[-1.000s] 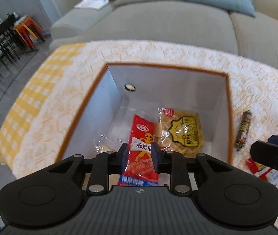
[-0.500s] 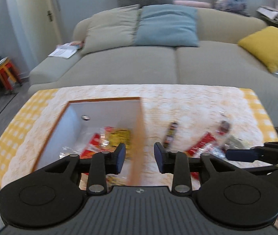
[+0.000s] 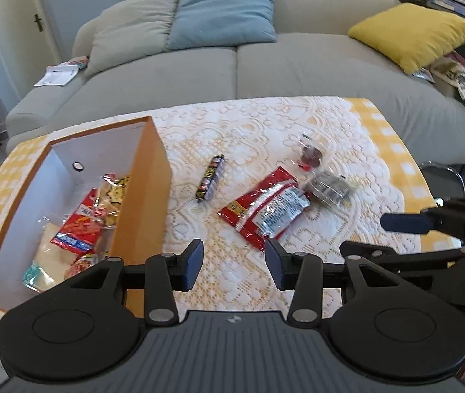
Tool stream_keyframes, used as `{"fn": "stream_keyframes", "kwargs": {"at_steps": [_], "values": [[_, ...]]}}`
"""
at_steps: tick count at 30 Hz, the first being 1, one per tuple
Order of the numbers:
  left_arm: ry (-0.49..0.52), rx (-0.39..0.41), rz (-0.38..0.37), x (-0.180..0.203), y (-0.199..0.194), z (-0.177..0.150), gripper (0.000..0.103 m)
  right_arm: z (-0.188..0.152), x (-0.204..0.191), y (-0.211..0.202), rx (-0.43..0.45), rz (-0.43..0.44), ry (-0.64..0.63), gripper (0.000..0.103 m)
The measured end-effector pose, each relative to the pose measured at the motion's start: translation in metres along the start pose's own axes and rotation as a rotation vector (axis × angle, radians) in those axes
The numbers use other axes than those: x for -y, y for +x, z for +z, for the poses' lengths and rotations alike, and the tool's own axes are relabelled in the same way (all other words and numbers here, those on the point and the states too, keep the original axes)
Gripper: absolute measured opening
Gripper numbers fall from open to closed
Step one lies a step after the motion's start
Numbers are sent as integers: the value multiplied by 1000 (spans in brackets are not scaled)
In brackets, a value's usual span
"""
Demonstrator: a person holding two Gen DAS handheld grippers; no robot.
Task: Organize snacks
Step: 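Withdraw both tools from the box toward the remaining snacks, then grasp the red printed snack bag with the left tool while the right tool grasps the small clear packet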
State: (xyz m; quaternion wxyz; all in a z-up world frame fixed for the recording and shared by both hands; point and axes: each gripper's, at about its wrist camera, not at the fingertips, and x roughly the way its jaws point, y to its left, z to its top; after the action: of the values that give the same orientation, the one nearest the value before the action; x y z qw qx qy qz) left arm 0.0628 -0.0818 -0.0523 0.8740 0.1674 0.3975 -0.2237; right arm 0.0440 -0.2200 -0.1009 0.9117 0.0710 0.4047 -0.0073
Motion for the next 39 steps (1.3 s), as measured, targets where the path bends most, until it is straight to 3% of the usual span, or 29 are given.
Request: {"fn": "stream_keyframes", "kwargs": {"at_steps": [11,19,26,33,39], "values": [[183,3,-44,25,37,9,53,1,13,31,52,-69,-156,50],[337,-10,-32,44,77,14,59,8,29,66,87,-109,-255,50],[380,-49,-47,51,103,18,59,15,35,98,60,-92,-285,50],[492,-35,-25,63,118,19,59,15,43,124,7,-107,-313,51],[607,-48,-21,73,129,16,66,13,48,125,-9,-94,-297,52]]}}
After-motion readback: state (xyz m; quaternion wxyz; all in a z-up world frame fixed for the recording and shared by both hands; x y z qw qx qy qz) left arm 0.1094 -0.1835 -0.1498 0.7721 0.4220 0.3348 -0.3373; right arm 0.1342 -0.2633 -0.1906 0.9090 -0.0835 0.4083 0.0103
